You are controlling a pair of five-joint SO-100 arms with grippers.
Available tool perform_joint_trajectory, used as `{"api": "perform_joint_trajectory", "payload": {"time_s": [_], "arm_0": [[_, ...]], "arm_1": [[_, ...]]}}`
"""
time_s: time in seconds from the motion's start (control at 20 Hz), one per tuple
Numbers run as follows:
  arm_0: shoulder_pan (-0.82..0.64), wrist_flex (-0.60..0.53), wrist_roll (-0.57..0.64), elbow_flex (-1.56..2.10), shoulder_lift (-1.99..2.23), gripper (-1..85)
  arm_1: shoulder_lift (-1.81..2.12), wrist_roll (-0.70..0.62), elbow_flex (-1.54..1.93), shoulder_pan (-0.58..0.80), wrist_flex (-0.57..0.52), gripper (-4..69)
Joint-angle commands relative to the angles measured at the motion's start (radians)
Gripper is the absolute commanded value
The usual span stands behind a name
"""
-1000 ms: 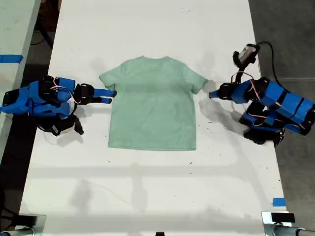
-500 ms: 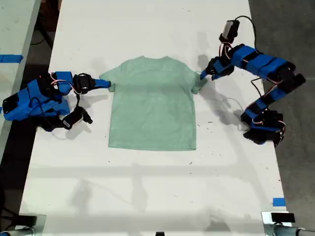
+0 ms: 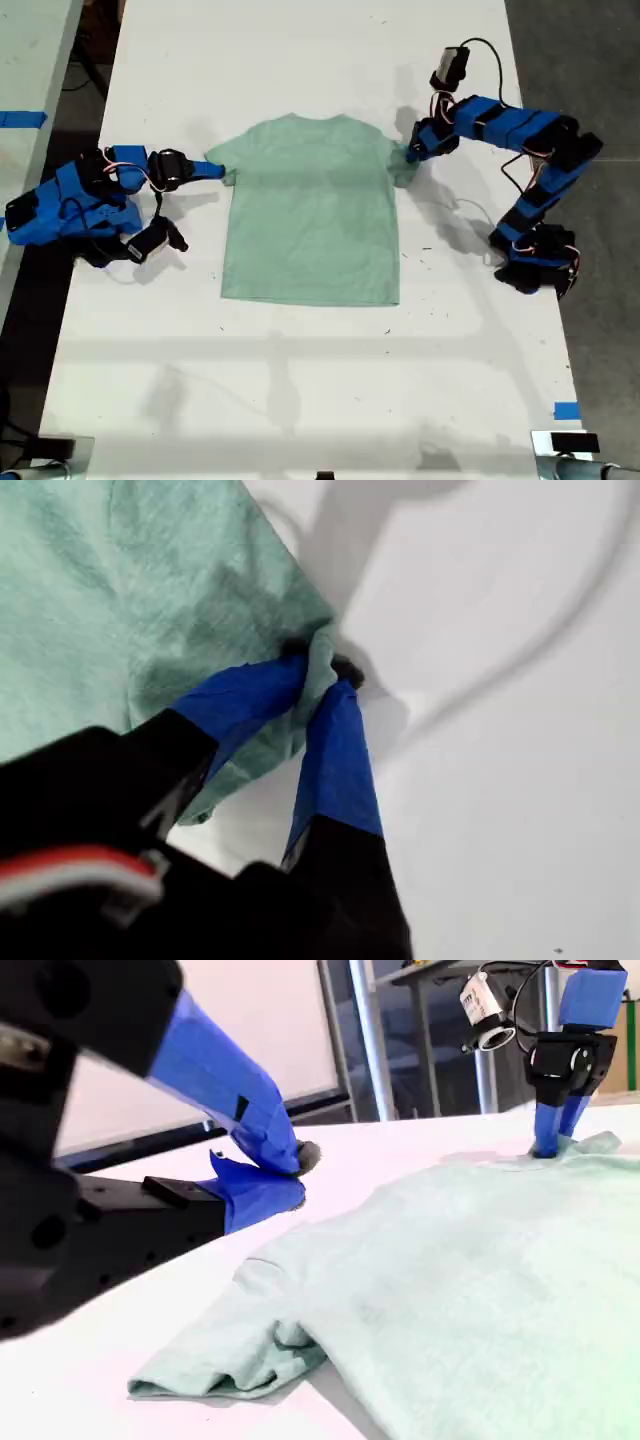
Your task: Fold t shirt
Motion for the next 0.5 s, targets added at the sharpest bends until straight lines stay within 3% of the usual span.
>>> {"api": "perform_joint_trajectory", "payload": {"time_s": [0.0, 0.15, 0.3, 0.45], "arm_0": [[0.005, 0.005, -0.014, 0.043, 0.008, -0.3], [0.005, 0.005, -0.015, 0.043, 0.008, -0.3], [0.002, 0.005, -0.017, 0.043, 0.008, -0.3], [0.002, 0.005, -0.018, 0.043, 0.008, -0.3]], "arm_1": [[0.092, 0.002, -0.017, -0.005, 0.04, 1.2], [0.27, 0.012, -0.038, -0.006, 0.114, 1.2], [0.238, 0.003, -0.31, -0.164, 0.244, 1.2], [0.101, 0.031, -0.531, -0.345, 0.265, 1.2]]}}
